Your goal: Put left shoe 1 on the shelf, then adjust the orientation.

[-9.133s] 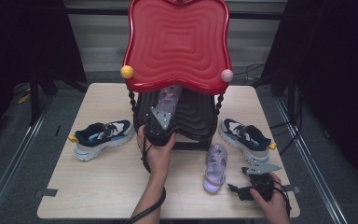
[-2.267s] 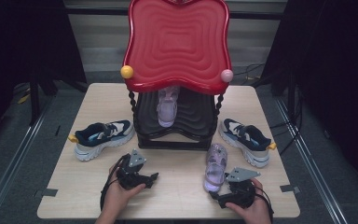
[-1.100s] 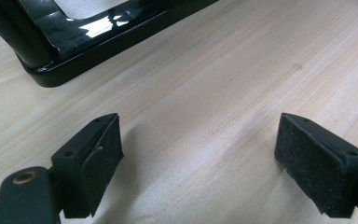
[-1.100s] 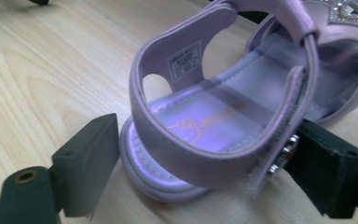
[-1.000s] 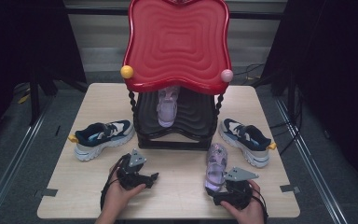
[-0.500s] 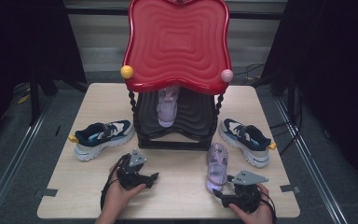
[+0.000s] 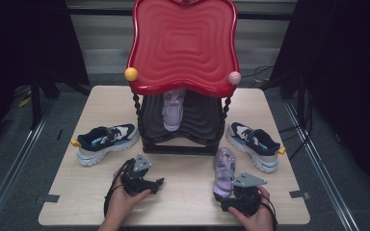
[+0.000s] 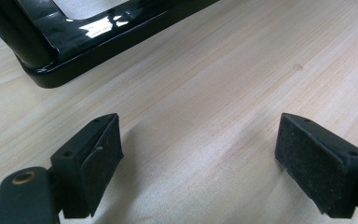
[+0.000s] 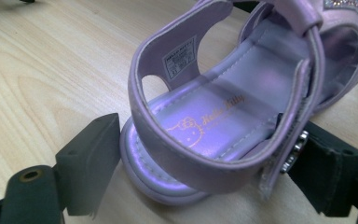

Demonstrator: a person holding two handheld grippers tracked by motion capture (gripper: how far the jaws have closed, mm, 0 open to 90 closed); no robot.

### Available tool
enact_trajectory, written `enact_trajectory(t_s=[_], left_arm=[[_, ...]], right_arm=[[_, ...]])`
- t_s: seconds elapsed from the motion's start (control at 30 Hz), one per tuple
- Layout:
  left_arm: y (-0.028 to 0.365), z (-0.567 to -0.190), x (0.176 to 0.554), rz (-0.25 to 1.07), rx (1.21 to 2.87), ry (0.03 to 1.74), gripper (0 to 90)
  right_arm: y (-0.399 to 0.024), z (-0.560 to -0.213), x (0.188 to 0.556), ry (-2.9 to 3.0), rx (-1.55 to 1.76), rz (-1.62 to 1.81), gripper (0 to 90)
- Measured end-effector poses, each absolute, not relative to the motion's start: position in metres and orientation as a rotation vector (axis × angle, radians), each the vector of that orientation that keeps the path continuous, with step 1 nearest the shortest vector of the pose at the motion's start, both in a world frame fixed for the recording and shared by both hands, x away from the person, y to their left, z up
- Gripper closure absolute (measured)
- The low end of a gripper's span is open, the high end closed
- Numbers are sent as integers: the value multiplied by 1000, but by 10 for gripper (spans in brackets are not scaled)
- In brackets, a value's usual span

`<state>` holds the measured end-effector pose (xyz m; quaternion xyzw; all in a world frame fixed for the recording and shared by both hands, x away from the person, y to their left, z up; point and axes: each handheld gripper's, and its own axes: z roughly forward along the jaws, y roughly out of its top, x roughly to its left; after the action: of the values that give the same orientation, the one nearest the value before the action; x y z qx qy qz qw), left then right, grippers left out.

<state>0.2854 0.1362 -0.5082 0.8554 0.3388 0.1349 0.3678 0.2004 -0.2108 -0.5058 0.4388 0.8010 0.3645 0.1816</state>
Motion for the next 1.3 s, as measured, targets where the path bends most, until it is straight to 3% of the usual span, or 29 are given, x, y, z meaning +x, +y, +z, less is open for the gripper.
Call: enact_trajectory(t_s=[0.27, 0.7, 0.83, 1.13, 1.3], left_arm=[[136, -508, 285, 345, 2197, 869, 142], [136, -508, 285, 347, 2198, 869, 141], [136, -508, 286, 346, 2198, 870, 141], [136, -508, 286, 349, 2203, 869, 140], [136, -508, 286, 349, 2202, 869, 140]], right_arm=[[-233, -505, 195, 2289, 1243, 1043, 191], [-265, -503, 185, 2314, 1229, 1026, 323], [-268, -503, 185, 2317, 1227, 1037, 322], [-260, -507, 190, 2261, 1278, 995, 212], [-262, -506, 191, 2278, 1273, 1025, 276]])
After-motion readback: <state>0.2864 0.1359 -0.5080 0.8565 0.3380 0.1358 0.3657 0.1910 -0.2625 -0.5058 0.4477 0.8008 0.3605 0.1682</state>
